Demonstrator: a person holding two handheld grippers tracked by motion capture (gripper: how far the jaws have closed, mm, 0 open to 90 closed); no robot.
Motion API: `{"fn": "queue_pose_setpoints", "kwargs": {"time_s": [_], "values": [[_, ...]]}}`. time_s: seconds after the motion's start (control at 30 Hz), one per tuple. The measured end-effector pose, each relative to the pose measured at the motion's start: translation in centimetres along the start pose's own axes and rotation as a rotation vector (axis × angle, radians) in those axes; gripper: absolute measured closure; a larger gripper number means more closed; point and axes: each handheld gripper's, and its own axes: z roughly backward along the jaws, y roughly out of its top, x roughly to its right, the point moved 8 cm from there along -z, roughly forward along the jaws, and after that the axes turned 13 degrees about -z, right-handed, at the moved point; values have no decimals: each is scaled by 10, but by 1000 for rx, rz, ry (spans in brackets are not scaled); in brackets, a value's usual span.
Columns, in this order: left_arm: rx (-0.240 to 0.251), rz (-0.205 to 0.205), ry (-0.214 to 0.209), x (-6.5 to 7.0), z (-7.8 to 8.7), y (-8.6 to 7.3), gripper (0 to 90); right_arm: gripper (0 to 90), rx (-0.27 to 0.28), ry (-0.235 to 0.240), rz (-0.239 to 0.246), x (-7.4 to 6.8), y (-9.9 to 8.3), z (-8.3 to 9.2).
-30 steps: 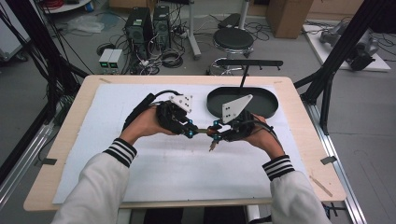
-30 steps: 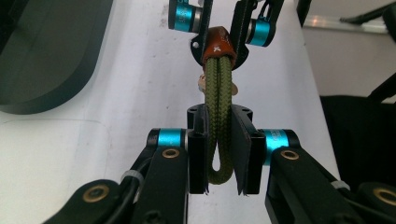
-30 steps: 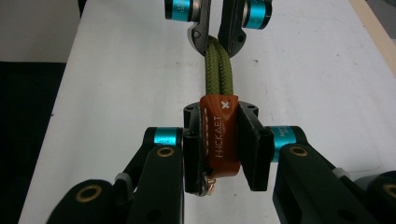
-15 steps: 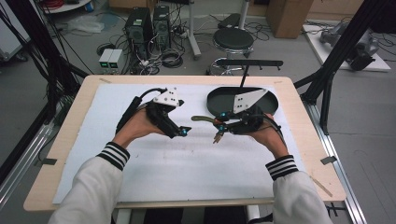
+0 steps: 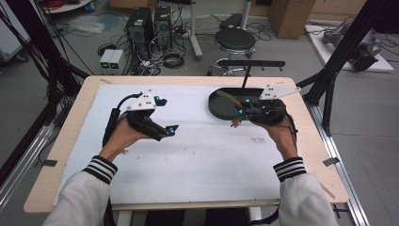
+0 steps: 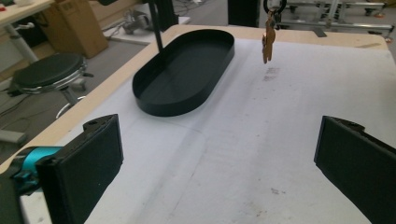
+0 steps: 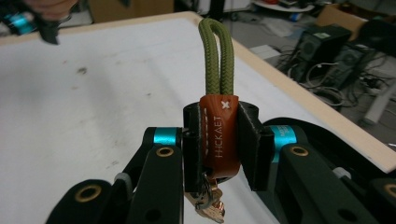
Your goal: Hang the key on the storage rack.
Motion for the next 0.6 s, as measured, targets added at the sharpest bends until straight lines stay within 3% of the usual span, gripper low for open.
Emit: {"fn": "queue_pose_setpoints", "kwargs": {"time_s": [0.13,0.2,0.4,0.6], "values": [[25,15,40,-2,12,-5,17,728,20,-45,-20,10,1,5],[47,23,61,-1,18,-8,17,725,42,-103,-46,20,2,10],[75,42,99,4,31,-20,17,726,71,-178,-116,38,1,16],[83,68,146,2,46,-35,17,726,113,-239,-152,53,2,21]]}}
